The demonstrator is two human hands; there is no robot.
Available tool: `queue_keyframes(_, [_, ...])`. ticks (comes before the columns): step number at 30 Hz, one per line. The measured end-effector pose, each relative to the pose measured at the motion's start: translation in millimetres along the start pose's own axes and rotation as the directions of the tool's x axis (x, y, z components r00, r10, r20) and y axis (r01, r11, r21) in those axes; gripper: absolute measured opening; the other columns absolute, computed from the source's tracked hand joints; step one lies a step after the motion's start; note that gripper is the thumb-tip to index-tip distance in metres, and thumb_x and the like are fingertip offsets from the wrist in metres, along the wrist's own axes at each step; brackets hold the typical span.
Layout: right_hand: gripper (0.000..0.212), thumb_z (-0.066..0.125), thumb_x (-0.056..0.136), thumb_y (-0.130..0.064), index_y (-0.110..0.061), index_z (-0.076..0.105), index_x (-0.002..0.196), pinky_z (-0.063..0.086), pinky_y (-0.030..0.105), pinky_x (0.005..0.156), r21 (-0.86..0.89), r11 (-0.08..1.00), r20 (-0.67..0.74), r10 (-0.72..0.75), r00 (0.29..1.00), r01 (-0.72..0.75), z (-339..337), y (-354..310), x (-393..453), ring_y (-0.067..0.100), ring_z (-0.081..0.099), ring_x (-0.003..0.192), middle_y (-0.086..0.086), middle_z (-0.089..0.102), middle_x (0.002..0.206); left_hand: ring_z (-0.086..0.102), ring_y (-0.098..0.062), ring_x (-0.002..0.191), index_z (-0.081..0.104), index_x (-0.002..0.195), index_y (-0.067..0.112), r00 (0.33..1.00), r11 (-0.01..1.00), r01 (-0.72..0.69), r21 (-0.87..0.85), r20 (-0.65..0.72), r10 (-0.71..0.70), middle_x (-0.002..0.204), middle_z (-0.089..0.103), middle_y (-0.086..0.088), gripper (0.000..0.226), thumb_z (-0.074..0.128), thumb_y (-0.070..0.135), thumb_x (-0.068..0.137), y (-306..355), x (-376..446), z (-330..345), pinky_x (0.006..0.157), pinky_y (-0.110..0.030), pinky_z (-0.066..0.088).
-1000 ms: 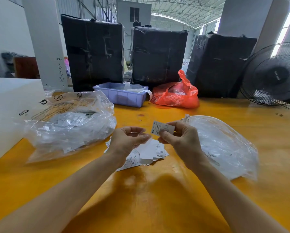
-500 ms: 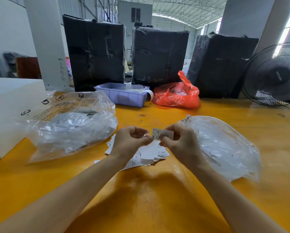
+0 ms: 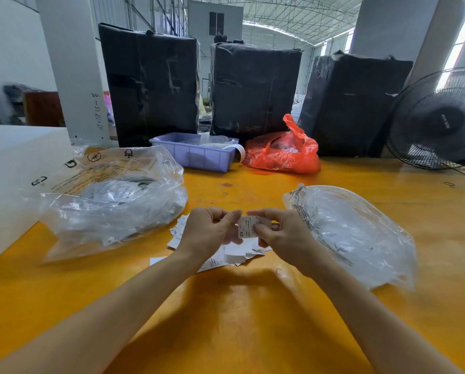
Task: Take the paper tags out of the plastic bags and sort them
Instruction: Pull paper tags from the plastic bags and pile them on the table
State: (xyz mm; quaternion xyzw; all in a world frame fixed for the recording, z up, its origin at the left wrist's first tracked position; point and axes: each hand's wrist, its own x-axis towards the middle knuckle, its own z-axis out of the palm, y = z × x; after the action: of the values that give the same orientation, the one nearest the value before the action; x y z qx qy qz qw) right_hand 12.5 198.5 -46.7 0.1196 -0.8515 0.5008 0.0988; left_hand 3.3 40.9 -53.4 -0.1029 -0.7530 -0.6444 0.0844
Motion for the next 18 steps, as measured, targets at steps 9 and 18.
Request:
queue_keyframes(9, [0.017,0.066,0.086,-0.007,-0.002,0.062,0.101,0.058,0.029,0.061,0.137,0.99,-0.078,0.0,0.997,0.011,-1,-1,0,0.012,0.066,0.057,0.01,0.069,0.075,0.068,-0.014,0.059,0.073,0.075,0.008,0.999,0.999,0.036,0.013,0.01,-0.036,0.07,0.072,-0.005,0.024,0.065,0.027,0.086,-1,0,0,0.054,-0.022,0.053])
queue_keyframes(18, [0.027,0.044,0.098,-0.032,-0.02,0.066,0.11,0.04,0.012,0.075,-0.133,0.988,0.216,-0.054,0.975,0.084,12,-7,-4,0.003,0.043,0.089,0.001,0.042,0.101,0.067,-0.016,0.063,0.072,0.083,0.004,0.963,0.906,0.238,-0.349,-0.035,-0.266,0.075,0.069,-0.009,0.02,0.068,0.024,0.083,2,-2,4,0.055,-0.025,0.055])
